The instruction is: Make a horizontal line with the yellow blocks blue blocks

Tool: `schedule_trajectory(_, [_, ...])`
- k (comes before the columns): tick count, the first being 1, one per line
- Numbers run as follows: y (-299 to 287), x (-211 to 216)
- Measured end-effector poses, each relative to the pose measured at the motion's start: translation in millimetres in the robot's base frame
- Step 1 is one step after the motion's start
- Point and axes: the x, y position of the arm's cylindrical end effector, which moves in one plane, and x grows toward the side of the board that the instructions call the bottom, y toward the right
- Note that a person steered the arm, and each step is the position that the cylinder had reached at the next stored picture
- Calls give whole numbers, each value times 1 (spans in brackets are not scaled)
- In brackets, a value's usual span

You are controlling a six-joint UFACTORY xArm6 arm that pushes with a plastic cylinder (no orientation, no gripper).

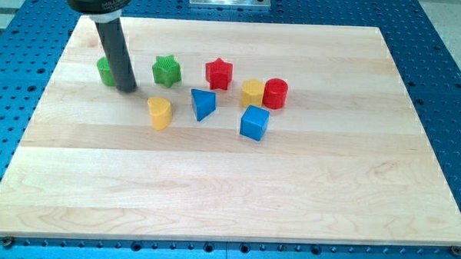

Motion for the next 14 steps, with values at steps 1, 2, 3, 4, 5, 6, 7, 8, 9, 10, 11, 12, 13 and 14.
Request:
schedule_trajectory(1, [-4,4])
schedule_trajectory(2, [83,15])
schedule_trajectory(3, [151,21])
schedule_trajectory(4, [200,27])
schedule_trajectory(5, [212,58])
schedule_trajectory(6, [255,62])
schedule_trajectory(7, [309,67])
schedule_trajectory(8, [318,44])
schedule_trajectory(9, [302,15])
schedule_trajectory(10, [343,18])
schedule_trajectory(11, [339,-1])
schedule_trajectory(12, [307,-8])
schedule_trajectory(13, [327,15])
schedule_trajectory(14, [287,41])
